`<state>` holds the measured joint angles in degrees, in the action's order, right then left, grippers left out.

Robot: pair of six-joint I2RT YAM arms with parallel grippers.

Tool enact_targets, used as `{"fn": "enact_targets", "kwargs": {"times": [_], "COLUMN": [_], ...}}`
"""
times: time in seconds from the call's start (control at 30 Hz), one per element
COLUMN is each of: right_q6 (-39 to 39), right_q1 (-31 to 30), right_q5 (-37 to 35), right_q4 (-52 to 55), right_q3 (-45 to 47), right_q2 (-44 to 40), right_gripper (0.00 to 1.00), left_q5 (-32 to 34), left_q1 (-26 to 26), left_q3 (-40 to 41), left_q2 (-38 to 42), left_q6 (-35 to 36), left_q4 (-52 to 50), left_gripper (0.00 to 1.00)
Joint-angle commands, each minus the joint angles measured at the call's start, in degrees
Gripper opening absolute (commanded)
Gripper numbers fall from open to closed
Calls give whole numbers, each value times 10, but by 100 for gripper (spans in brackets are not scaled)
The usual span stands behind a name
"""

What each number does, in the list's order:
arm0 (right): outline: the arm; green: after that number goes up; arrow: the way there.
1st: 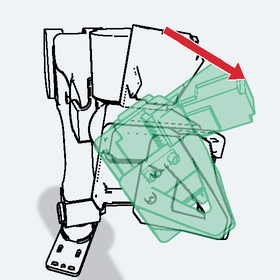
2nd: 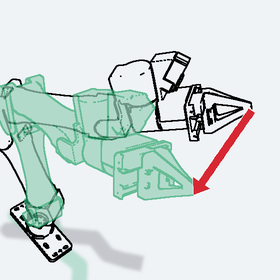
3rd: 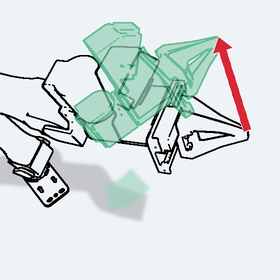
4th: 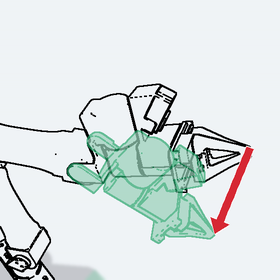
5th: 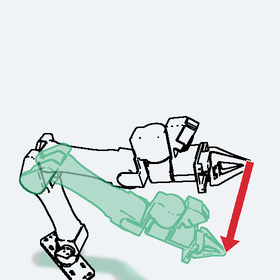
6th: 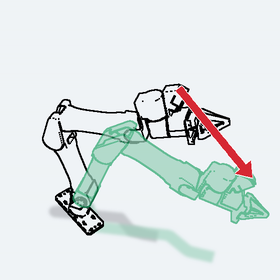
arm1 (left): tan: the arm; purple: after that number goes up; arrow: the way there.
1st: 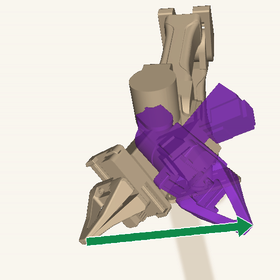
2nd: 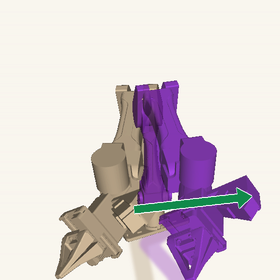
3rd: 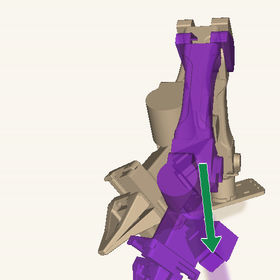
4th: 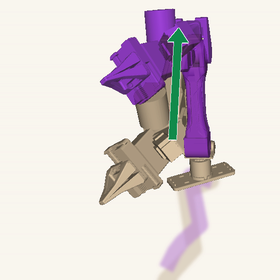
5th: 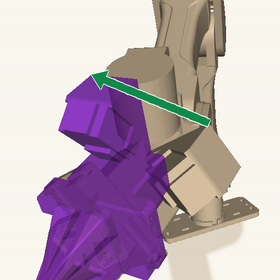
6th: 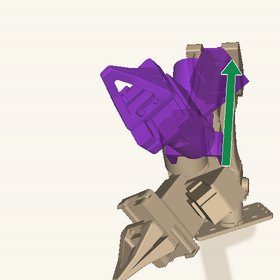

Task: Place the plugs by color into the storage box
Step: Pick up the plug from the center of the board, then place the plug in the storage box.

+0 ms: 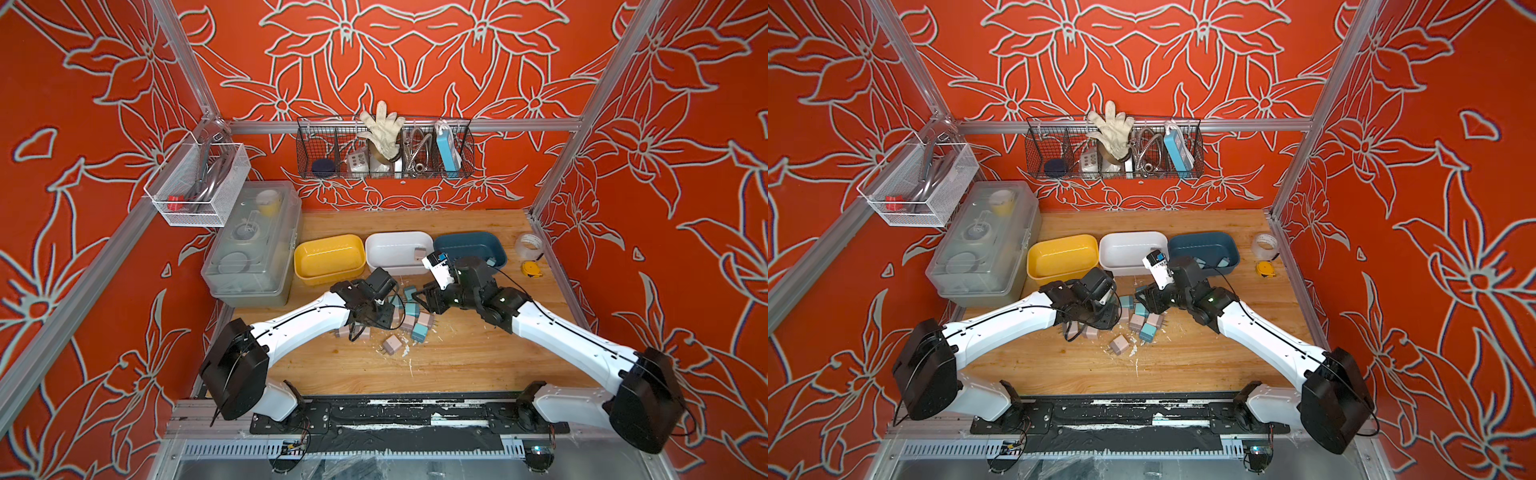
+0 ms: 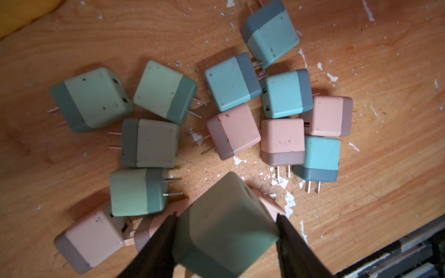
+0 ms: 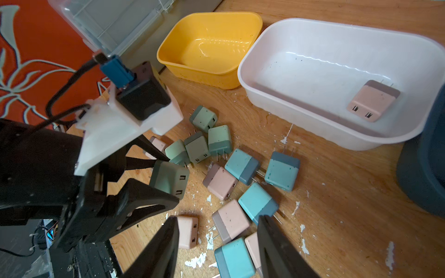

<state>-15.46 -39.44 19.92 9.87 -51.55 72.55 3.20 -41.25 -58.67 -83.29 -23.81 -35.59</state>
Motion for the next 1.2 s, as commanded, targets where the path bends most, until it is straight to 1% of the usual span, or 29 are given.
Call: {"fn": "enact_targets", "kwargs": {"times": [0.0,0.1,0.27,0.5,0.67,0.7,0.8,0.9,1.07,1.17], "right_q6": [12,14,17,42,36,25,6,0,-11,-13], "right_q1": [-4,-3,-4,-3,-1,0,0,0,0,0], "right_q5": [-6,-4,0,-34,-58,-55,-15,10,18,6], "right_q4": [-8,-14,-18,-31,-40,-47,-66,-46,-39,-31], "right_q3": [-34,-36,-39,-50,-91,-103,-143,-193,-207,-208], "right_q2": [11,22,43,66,121,137,178,209,233,237], "right_gripper": [57,57,57,57,58,58,57,57,57,57], "left_q5": [33,46,49,43,47,43,42,46,30,13], "left_q1": [0,4,30,87,136,145,173,191,224,254], "left_q3": [-11,-22,-36,-42,-58,-61,-74,-86,-84,-81], "left_q2": [15,20,22,33,38,39,33,28,25,12], "left_q6": [13,24,35,51,56,58,60,63,67,68], "left_q4": [-16,-20,-30,-32,-41,-38,-27,-24,-1,8], "left_gripper": [48,48,48,47,47,47,47,47,47,47]}}
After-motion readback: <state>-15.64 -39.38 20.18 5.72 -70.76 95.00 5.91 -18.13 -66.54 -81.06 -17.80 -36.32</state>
